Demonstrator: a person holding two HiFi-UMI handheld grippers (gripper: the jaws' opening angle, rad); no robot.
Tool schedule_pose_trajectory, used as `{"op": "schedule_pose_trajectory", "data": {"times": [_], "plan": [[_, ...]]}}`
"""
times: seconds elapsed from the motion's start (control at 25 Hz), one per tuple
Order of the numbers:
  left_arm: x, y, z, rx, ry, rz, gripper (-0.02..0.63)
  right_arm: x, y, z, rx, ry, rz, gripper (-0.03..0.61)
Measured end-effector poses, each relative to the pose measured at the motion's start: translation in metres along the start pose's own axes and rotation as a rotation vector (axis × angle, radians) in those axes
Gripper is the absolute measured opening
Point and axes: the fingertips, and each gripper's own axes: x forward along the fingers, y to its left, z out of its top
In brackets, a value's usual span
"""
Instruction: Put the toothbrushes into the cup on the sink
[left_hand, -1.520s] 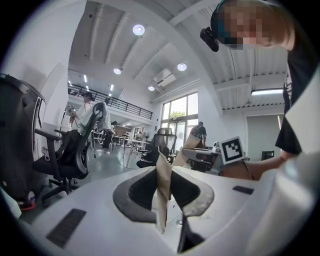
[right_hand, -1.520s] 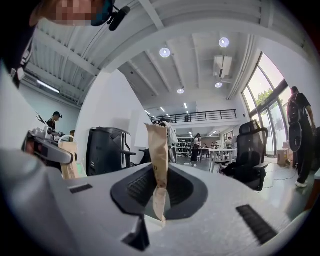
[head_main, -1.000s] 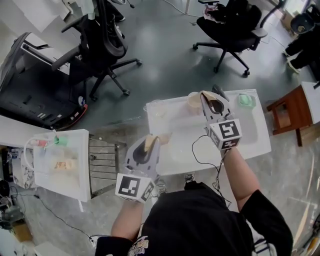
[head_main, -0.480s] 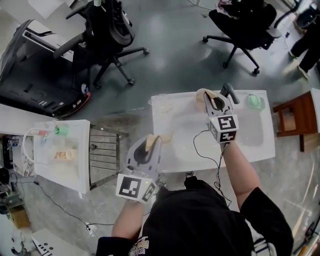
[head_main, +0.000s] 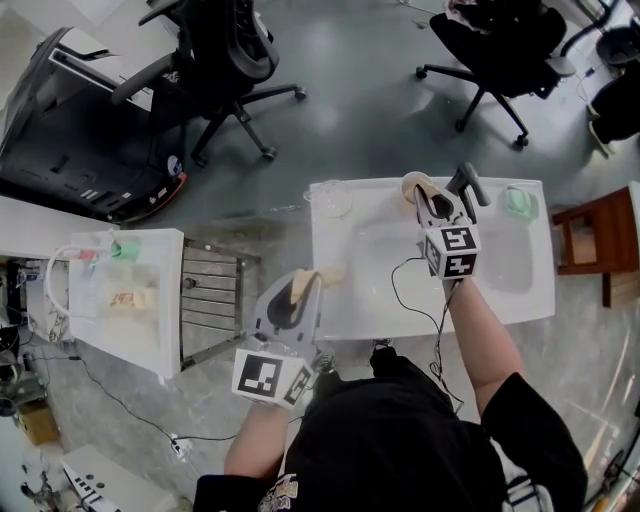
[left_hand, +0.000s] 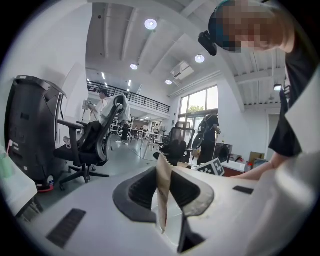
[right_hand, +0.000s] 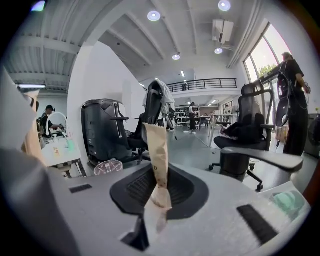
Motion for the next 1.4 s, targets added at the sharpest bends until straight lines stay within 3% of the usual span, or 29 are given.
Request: {"op": "schedule_pose_trajectory", "data": {"times": [0.16,0.28,0.64,1.0,1.4], "plan": [[-0.003,0.003,-0.002,0.001,0.007,0.001,0.066,0.001,0.000,-0.006,0.033,0.006,0.001,0.066],[-0.004,0.003,-0.003,0.005,0.013,-0.011,0.066,0.001,0.002,-0.005,0.045,0.008,0.012,0.108],[-0.013,-0.004,0.010,0.021,-0.012,-0.060,0.066,-0.026,0.015,0.020,0.028,-0.043,0.008,0.181],[-0.029,-0.010,0.022,0.053,-0.052,-0.126,0.066,-0.084,0.032,0.073,-0.014,-0.167,-0.036,0.189],[-0.051,-0.023,0.032,0.074,-0.091,-0.208,0.066,-0.170,0.089,0.134,-0.085,-0.324,0.018,0.160]]}}
